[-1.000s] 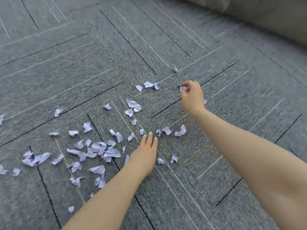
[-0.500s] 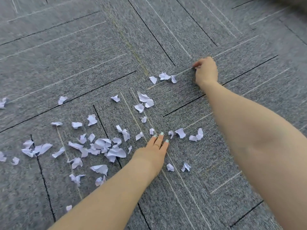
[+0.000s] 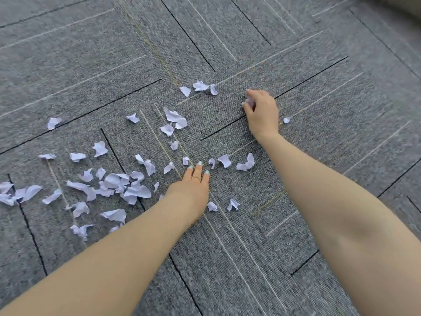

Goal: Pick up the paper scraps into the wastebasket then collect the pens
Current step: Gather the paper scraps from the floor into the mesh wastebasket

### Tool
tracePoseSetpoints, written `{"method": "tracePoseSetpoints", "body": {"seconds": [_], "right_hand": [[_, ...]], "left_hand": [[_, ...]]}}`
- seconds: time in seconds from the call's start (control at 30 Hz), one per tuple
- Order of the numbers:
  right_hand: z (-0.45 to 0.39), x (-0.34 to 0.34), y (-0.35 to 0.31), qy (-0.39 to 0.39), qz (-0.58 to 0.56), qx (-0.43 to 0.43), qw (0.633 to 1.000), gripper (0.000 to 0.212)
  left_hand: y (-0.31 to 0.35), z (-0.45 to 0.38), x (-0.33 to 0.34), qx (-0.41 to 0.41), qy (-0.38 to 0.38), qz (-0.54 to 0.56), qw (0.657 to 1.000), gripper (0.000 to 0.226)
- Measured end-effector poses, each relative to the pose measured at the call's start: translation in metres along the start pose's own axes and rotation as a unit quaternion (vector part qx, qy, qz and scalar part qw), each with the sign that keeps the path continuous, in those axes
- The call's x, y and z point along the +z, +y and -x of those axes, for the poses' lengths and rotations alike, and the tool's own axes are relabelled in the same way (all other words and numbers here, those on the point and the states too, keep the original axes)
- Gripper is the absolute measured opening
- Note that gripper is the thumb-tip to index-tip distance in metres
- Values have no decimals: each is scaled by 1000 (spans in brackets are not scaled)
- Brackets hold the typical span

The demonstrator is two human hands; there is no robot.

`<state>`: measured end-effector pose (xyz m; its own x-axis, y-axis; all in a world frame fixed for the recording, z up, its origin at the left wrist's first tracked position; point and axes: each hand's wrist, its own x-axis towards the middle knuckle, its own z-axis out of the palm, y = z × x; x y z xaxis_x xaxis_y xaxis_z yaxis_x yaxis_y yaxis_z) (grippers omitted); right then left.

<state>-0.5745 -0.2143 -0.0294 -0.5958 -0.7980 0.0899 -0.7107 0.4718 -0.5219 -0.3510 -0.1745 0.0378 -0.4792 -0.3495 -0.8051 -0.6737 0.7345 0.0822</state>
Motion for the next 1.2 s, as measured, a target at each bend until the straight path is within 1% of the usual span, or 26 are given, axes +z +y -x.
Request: {"method": "tracePoseSetpoints", "body": {"seconds": [0.1, 0.17, 0.2, 0.27, 0.3, 0.33, 0.37, 0.43, 0.5, 0.57, 0.63, 0.73, 0.83, 0.9, 1.0, 1.03, 1.07, 1.13, 1.2], "right_hand": [[3, -3, -4, -12, 25, -32, 999, 25], [7, -8, -5, -4, -4, -25, 1000, 24], [9, -12, -4, 22, -33, -7, 999, 24], [17, -22, 1, 120, -76, 56, 988, 24], [21, -28, 8, 169, -74, 90, 979, 25], [26, -32, 15, 196, -60, 121, 971, 25], [30, -36, 23, 199, -36, 151, 968, 24], [38, -37, 39, 155, 37, 190, 969, 24], [41, -32, 50, 113, 102, 190, 970, 28], [40, -29, 54, 105, 131, 180, 969, 27], [38, -28, 52, 104, 138, 184, 968, 25], [38, -29, 50, 108, 117, 197, 967, 21], [34, -19, 25, 125, 19, 171, 977, 19], [25, -12, 1, 147, -10, 144, 978, 18], [10, -18, -7, 194, -26, 152, 969, 14], [8, -24, -1, 198, -27, 159, 967, 17], [9, -30, 8, 191, -20, 168, 967, 25], [17, -40, 26, 153, 9, 177, 972, 43], [31, -39, 39, 105, 27, 175, 979, 51]], "left_hand": [[1, 1, -4, -1, -7, -9, 1000, 83], [1, 1, -5, 1, -6, -11, 1000, 83], [1, 2, -5, 2, -6, -12, 1000, 83], [1, 2, -2, 1, -4, -12, 1000, 85], [1, 2, 0, -1, -1, -12, 1000, 87], [1, 3, 2, -2, 4, -11, 1000, 88], [1, 3, 3, -2, 8, -10, 1000, 88], [2, 4, 3, -2, 9, -9, 1000, 89], [1, 4, 2, -3, 8, -14, 1000, 89], [1, 3, 1, -3, 7, -15, 1000, 90], [0, 3, 1, -1, 5, -13, 1000, 90], [-2, 2, 5, 7, 13, -8, 1000, 90], [-3, 2, 8, 12, 21, 0, 1000, 89], [-4, 3, 8, 16, 20, 4, 1000, 90], [-11, 1, 6, 25, 14, 20, 999, 94], [-12, 1, 6, 27, 13, 24, 999, 96], [-13, 2, 6, 27, 12, 27, 999, 97], [-11, 2, 8, 21, 17, 31, 999, 98], [-8, 3, 9, 15, 24, 30, 999, 97]]}}
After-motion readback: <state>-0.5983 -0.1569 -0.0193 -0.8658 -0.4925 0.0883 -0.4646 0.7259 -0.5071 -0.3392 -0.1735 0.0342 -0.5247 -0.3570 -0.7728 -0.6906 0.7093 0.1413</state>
